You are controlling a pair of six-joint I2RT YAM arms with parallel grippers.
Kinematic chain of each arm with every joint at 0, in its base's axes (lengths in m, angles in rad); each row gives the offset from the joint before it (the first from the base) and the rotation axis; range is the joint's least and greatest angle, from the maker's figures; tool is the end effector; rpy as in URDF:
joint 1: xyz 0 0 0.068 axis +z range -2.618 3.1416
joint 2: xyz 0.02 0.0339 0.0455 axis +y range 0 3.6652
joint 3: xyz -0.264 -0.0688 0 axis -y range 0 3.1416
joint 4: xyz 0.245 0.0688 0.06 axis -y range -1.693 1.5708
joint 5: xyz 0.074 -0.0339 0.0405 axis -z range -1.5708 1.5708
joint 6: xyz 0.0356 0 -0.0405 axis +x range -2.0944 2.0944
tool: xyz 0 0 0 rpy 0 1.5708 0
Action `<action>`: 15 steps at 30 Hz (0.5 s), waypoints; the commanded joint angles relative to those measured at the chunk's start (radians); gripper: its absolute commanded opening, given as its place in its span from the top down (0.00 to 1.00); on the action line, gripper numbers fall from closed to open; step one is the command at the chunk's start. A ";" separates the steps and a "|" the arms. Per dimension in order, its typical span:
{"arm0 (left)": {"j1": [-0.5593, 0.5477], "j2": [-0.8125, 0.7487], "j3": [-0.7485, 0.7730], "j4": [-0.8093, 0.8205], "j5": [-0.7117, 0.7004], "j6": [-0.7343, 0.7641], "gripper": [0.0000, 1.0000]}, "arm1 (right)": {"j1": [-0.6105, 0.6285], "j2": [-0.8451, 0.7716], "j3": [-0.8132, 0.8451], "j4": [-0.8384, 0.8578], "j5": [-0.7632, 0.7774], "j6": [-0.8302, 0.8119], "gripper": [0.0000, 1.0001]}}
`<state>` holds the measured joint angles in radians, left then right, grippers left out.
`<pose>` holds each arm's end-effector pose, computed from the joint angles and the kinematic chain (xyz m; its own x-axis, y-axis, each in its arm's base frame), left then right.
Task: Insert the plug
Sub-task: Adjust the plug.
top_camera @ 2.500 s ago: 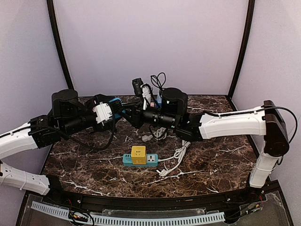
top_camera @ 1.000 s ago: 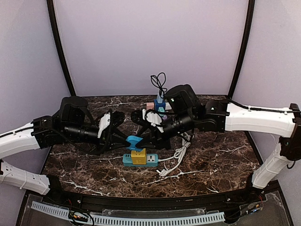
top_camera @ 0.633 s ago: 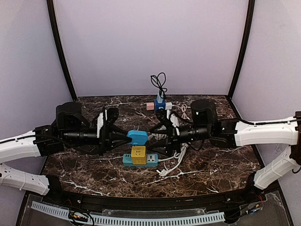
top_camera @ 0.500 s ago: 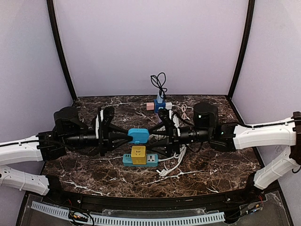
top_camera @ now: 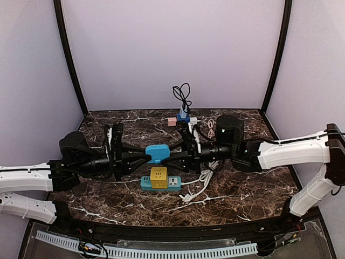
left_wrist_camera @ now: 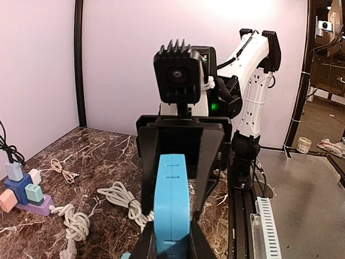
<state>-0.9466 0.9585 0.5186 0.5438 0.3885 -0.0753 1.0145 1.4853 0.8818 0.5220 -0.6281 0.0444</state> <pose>0.1187 -0.1879 0.2906 -0.0126 -0.1016 -0.9947 0.9730 0.2282 -0.0356 0.1595 0.2961 0.2785 -0.0872 -0.0722 -0.9936 -0.9935 -0.0669 0.0920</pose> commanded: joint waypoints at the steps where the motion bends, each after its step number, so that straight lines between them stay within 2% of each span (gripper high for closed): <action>1: 0.007 -0.017 -0.014 0.036 0.002 -0.022 0.99 | 0.001 0.016 0.040 -0.011 -0.039 -0.008 0.74; 5: 0.022 -0.013 -0.013 -0.012 0.001 -0.031 0.99 | 0.001 0.017 0.050 -0.029 -0.055 -0.019 1.00; 7: 0.052 -0.012 -0.014 -0.062 0.011 -0.027 0.97 | -0.001 0.015 0.049 -0.052 -0.037 -0.035 1.00; 8: 0.079 -0.013 -0.015 -0.078 0.020 -0.015 0.92 | -0.001 0.017 0.049 -0.069 -0.026 -0.038 1.00; 9: 0.091 -0.014 -0.022 -0.110 0.046 -0.002 0.72 | -0.002 0.020 0.052 -0.088 -0.014 -0.067 1.00; 10: 0.114 -0.016 -0.025 -0.142 0.064 0.030 0.61 | -0.003 0.028 0.058 -0.109 -0.010 -0.086 1.00; 11: 0.123 -0.017 -0.031 -0.158 0.096 0.050 0.44 | -0.003 0.035 0.065 -0.124 -0.010 -0.102 1.00; 13: 0.142 -0.019 -0.040 -0.195 0.129 0.114 0.34 | -0.005 0.057 0.071 -0.133 -0.021 -0.131 1.00; 15: 0.154 -0.015 -0.046 -0.208 0.165 0.150 0.35 | -0.004 0.077 0.069 -0.124 -0.032 -0.157 1.00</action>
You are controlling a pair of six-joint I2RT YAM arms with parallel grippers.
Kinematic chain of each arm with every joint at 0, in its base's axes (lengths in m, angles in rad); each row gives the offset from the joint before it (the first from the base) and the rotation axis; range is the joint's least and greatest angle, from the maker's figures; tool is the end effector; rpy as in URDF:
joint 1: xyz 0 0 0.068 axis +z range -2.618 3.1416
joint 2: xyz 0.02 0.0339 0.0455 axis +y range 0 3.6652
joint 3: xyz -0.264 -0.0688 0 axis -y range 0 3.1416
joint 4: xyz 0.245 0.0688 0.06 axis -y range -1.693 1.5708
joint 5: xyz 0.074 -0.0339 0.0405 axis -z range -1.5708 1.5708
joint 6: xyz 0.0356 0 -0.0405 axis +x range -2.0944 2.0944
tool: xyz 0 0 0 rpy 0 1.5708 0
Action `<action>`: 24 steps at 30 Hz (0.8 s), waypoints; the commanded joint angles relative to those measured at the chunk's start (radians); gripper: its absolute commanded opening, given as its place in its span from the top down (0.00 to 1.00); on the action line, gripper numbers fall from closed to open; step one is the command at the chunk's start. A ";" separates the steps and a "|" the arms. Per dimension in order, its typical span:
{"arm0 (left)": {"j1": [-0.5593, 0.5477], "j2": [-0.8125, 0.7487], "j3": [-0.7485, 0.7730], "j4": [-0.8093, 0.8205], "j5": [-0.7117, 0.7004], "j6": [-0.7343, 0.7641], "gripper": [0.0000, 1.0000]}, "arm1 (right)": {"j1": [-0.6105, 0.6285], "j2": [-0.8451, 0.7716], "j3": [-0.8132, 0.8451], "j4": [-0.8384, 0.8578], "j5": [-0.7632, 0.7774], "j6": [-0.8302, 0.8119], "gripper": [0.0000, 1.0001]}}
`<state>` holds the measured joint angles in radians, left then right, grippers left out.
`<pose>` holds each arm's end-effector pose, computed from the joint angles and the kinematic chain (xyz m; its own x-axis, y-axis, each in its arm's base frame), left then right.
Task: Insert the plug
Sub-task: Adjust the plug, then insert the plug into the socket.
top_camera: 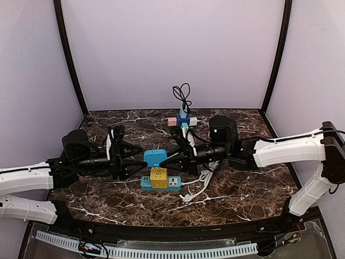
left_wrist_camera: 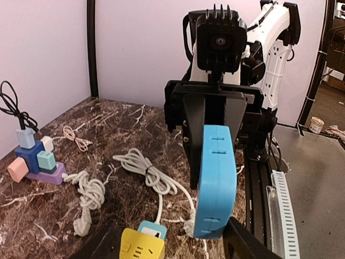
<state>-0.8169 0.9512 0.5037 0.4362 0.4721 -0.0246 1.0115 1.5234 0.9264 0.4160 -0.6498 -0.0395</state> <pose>0.1383 -0.1709 0.2753 -0.0314 0.0014 -0.9995 0.9601 0.2782 -0.0297 0.1645 0.3035 0.2707 -0.0563 -0.1492 -0.9872 -0.9937 -0.0880 0.0700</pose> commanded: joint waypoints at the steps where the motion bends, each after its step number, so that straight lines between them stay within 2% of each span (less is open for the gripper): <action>1: 0.032 -0.003 -0.035 -0.098 0.091 0.117 0.36 | -0.003 0.049 0.023 -0.012 -0.012 -0.084 1.00; 3: 0.039 0.009 -0.043 -0.089 0.113 0.149 0.41 | -0.005 0.071 0.019 -0.002 -0.017 -0.103 1.00; 12: 0.076 0.126 -0.048 -0.005 0.204 0.209 0.46 | -0.052 0.149 0.021 0.076 -0.074 -0.130 1.00; 17: 0.111 0.197 -0.043 0.036 0.235 0.192 0.50 | -0.077 0.193 0.022 0.125 -0.109 -0.126 1.00; 20: 0.127 0.243 -0.038 0.115 0.233 0.167 0.57 | -0.090 0.217 0.033 0.138 -0.124 -0.120 1.00; 24: 0.142 0.284 -0.025 0.181 0.214 0.145 0.60 | -0.097 0.231 0.043 0.143 -0.131 -0.123 1.00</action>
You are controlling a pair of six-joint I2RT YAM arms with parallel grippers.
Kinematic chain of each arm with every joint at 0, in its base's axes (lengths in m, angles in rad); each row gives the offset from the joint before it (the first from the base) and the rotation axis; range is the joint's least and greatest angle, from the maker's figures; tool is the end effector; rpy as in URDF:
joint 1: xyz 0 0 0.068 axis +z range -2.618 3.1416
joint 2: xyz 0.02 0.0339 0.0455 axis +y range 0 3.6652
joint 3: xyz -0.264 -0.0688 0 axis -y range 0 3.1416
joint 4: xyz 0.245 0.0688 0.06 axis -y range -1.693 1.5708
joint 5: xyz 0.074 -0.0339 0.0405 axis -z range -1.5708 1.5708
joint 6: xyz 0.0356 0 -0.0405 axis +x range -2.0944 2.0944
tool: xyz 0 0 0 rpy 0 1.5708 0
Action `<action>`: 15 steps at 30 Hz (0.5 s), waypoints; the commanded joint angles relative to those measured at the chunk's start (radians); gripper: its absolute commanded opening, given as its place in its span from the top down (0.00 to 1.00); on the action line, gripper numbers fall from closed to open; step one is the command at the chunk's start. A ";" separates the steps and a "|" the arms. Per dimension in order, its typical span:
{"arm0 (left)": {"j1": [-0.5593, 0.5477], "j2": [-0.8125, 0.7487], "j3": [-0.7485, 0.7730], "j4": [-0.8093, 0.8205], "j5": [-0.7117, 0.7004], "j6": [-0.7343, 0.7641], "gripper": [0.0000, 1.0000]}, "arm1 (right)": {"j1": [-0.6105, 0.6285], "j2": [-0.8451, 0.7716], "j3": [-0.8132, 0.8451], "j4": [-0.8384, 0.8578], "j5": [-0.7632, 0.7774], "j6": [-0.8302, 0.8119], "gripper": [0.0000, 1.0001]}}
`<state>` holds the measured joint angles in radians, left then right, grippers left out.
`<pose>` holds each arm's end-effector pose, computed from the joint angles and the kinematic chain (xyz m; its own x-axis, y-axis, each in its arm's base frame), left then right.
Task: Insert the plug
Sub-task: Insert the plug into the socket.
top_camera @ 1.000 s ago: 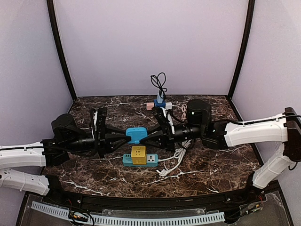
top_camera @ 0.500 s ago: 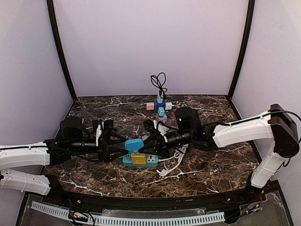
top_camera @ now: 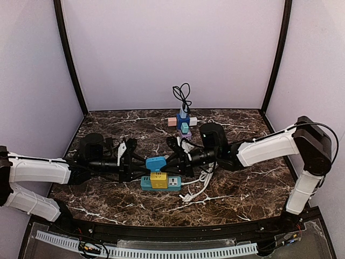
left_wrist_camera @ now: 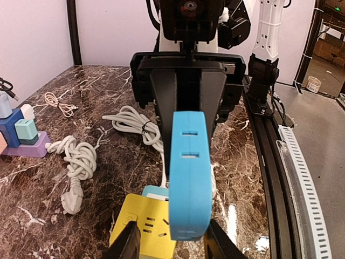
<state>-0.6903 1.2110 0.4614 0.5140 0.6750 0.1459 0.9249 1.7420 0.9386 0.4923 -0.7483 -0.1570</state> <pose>0.1757 -0.1740 0.2138 -0.0377 0.1783 -0.9832 0.9816 0.1912 -0.0030 0.2055 0.3129 0.2083 -0.0295 -0.2295 -0.9729 -0.9919 -0.1134 0.0569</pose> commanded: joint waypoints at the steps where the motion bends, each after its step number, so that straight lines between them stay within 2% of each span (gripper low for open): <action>1: 0.020 0.029 0.019 0.105 0.010 -0.026 0.60 | -0.011 0.014 0.028 0.074 -0.033 -0.006 1.00; 7: 0.037 0.076 0.026 0.119 0.042 -0.031 0.73 | -0.015 0.045 0.030 0.128 -0.034 0.024 1.00; 13: 0.058 0.119 0.044 0.137 0.070 -0.031 0.91 | -0.016 0.082 0.033 0.163 -0.010 0.060 1.00; 15: 0.070 0.132 0.046 0.140 0.075 -0.035 0.94 | -0.015 0.088 0.033 0.165 -0.003 0.071 1.00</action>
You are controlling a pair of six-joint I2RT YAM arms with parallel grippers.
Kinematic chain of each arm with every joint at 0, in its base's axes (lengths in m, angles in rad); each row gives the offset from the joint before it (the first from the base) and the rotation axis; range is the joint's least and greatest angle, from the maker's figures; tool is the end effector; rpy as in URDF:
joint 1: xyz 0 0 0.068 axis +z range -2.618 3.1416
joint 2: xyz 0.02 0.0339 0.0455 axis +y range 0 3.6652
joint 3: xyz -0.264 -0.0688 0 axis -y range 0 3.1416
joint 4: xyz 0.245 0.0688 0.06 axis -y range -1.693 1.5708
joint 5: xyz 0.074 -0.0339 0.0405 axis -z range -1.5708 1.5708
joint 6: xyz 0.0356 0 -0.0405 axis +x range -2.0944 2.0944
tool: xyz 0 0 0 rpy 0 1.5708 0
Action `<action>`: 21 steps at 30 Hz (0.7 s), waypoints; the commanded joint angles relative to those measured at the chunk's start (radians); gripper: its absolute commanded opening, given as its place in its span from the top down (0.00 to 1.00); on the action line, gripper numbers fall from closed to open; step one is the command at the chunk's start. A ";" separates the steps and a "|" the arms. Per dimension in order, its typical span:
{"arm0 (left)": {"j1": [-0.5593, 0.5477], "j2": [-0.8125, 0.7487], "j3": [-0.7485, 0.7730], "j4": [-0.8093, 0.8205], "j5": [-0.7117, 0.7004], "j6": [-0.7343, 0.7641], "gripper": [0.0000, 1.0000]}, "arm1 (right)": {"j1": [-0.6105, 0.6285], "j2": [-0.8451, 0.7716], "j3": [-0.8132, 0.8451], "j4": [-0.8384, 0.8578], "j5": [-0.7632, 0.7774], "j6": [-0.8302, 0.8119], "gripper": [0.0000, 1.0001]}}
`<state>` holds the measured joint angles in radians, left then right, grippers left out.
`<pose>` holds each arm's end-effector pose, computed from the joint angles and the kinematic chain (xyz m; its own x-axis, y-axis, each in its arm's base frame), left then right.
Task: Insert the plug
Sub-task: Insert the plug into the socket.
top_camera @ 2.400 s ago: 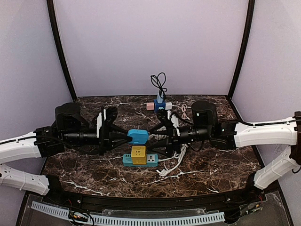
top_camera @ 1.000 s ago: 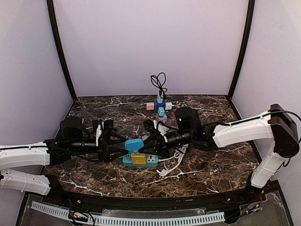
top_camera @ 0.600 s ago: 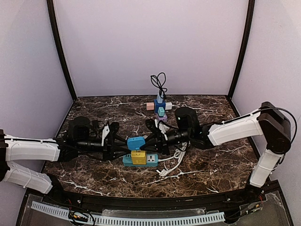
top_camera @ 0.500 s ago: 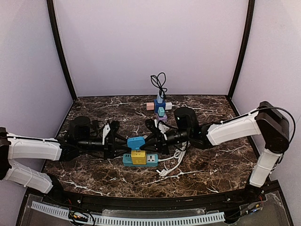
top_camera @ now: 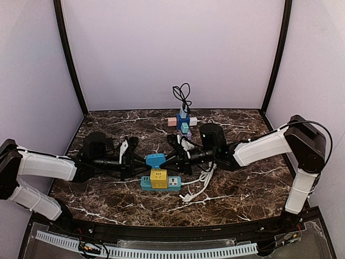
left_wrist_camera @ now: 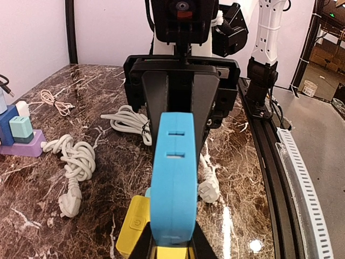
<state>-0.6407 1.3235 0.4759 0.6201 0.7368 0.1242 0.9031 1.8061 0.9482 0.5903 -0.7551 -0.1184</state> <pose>0.1944 -0.1748 0.2029 -0.0596 0.1589 -0.9855 0.9824 0.1842 -0.0297 0.2183 0.3163 0.1977 -0.0467 -0.1981 -0.9791 -0.9935 -0.0922 0.0660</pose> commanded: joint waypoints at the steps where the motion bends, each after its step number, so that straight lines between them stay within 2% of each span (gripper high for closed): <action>1: 0.024 0.024 0.033 0.035 0.015 -0.012 0.95 | 0.006 0.028 0.023 0.068 0.007 0.041 1.00; 6: 0.035 0.067 0.030 0.057 0.028 0.005 0.99 | 0.009 0.029 -0.002 0.111 0.027 0.091 1.00; 11: 0.041 0.105 0.042 0.076 0.031 0.039 0.99 | 0.015 0.045 0.000 0.104 0.044 0.097 1.00; 21: 0.044 0.139 0.063 0.013 0.078 0.082 0.99 | 0.016 0.069 -0.005 0.111 0.031 0.106 1.00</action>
<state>-0.5941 1.4567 0.5049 0.6567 0.8333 0.1677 0.9020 1.8526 0.9363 0.6243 -0.7105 -0.0570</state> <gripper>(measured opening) 0.156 0.136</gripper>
